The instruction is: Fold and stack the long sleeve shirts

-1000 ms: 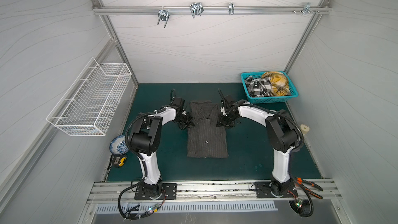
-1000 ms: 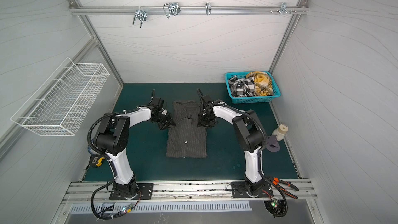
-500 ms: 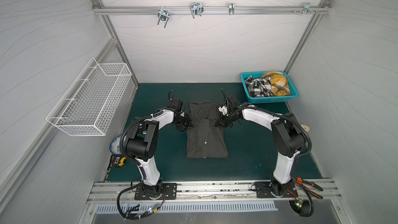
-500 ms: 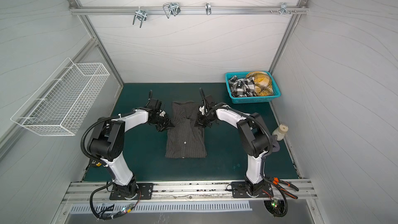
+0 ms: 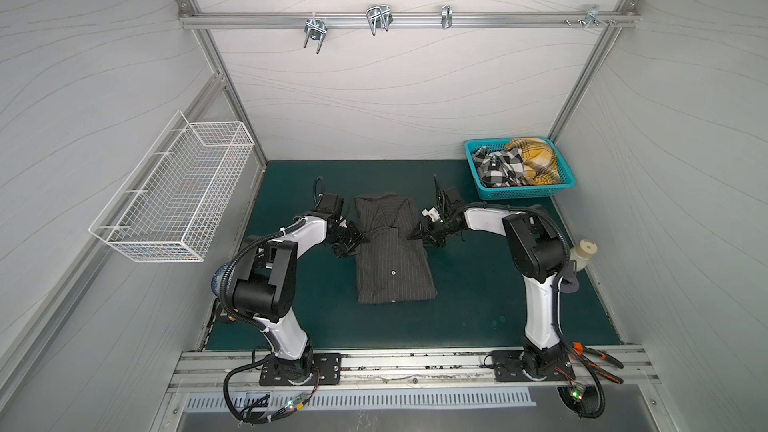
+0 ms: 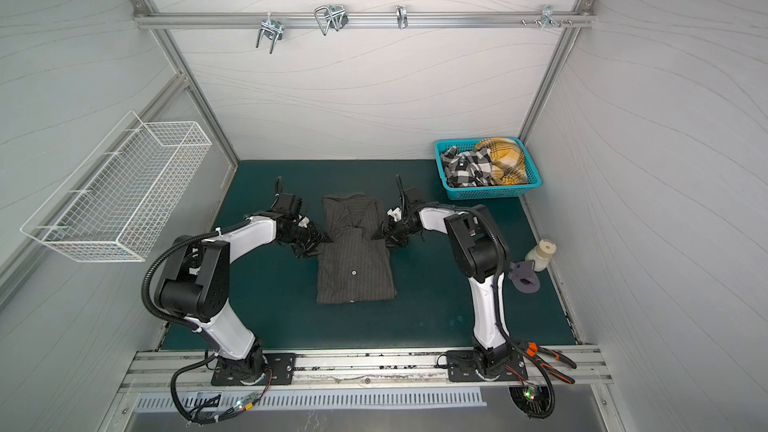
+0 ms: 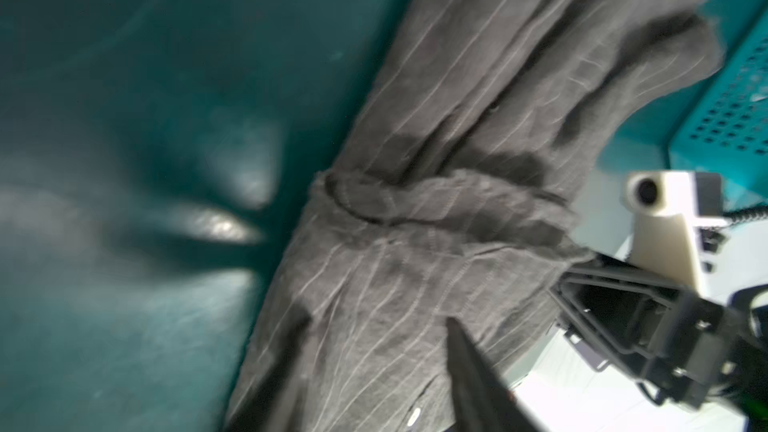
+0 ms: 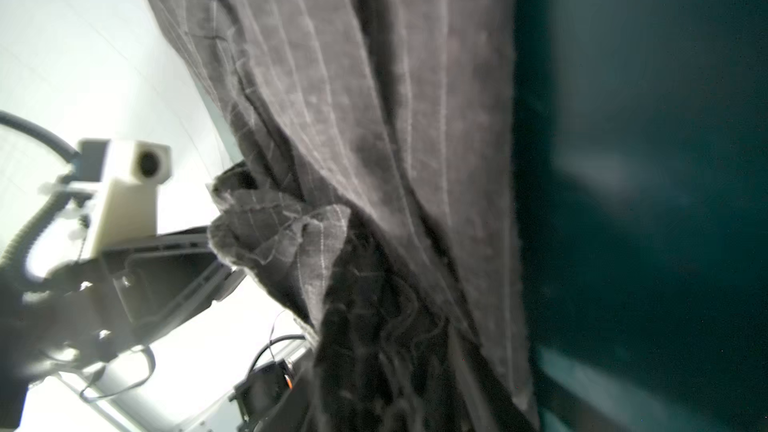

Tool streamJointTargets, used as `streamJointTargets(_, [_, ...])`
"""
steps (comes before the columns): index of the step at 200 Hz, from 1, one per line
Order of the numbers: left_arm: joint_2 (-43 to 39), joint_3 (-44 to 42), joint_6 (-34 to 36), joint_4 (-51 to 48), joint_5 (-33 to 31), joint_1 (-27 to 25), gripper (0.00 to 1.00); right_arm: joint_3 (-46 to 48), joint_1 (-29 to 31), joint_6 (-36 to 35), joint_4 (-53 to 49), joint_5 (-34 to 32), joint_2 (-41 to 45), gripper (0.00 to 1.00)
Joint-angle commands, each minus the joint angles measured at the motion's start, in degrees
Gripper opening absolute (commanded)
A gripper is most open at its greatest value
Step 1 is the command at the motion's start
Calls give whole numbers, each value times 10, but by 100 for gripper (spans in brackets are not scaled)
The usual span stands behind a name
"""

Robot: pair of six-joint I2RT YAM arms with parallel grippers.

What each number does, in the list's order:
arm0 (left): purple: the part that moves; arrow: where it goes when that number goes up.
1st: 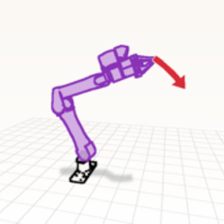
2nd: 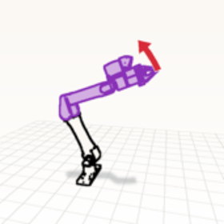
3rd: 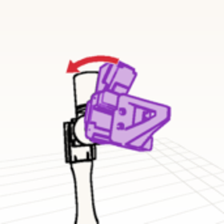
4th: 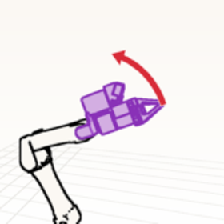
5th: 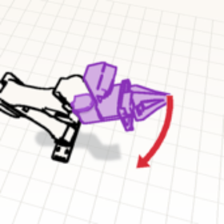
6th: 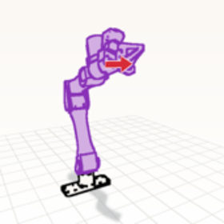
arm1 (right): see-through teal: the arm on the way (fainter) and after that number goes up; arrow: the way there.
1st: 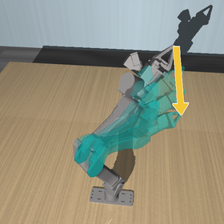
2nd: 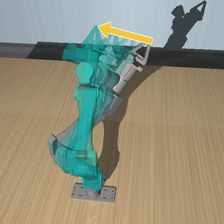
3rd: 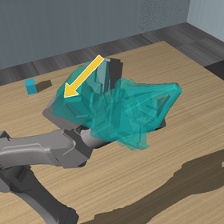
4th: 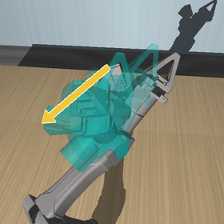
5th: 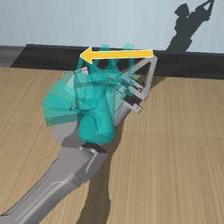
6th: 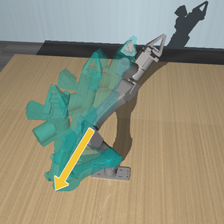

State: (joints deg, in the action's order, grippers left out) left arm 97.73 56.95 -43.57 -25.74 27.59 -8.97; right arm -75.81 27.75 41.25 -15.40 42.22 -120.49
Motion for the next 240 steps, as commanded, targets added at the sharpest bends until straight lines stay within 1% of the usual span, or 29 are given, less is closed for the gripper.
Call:
streamJointTargets(1, [-14, 2, 7, -1, -15, 7, 55, -10, 4, -32, -57, -20, -15, 50])
streamJointTargets(32, [-17, -7, 6, -4, -11, 12, 47, -28, 0, -61, -122, -79, 43, 60])
streamJointTargets(42, [-27, -16, 3, -1, -12, 14, 47, -42, -1, -73, -151, -104, 59, 64])
streamJointTargets(47, [-36, -21, 0, 2, -13, 14, 48, -48, -1, -81, -166, -115, 67, 72])
streamJointTargets(55, [-48, -27, -1, 4, -13, 16, 49, -59, 0, -91, -195, -139, 78, 77])
streamJointTargets(69, [-71, -31, 5, -7, -11, 16, 49, -72, 0, -108, -234, -176, 100, 80])
streamJointTargets(81, [-98, -35, 14, -26, -14, 16, 50, -74, 1, -120, -260, -206, 121, 86])
streamJointTargets(91, [-130, -42, 25, -44, -21, 16, 51, -72, 3, -129, -282, -228, 142, 88])
streamJointTargets(104, [-176, -63, 37, -67, -23, 16, 52, -57, 8, -134, -305, -256, 175, 87])
streamJointTargets(122, [-243, -109, 48, -98, -14, 16, 51, -8, 26, -131, -312, -272, 232, 83])
streamJointTargets(142, [-307, -179, 37, -112, 28, 16, 51, 63, 66, -114, -306, -281, 285, 82])
streamJointTargets(160, [-355, -237, 14, -113, 57, 13, 58, 125, 103, -91, -291, -285, 311, 81])
streamJointTargets(172, [-378, -256, -12, -100, 55, -11, 65, 162, 117, -75, -271, -278, 319, 80])
streamJointTargets(184, [-381, -257, -31, -93, 38, -37, 66, 194, 122, -58, -246, -268, 321, 77])
streamJointTargets(198, [-364, -254, -42, -86, 20, -58, 66, 235, 123, -35, -204, -242, 321, 74])
streamJointTargets(214, [-339, -265, -51, -67, 13, -60, 63, 258, 130, -24, -176, -229, 316, 73])
streamJointTargets(240, [-308, -276, -54, -46, -1, -61, 62, 272, 131, -12, -150, -216, 305, 73])
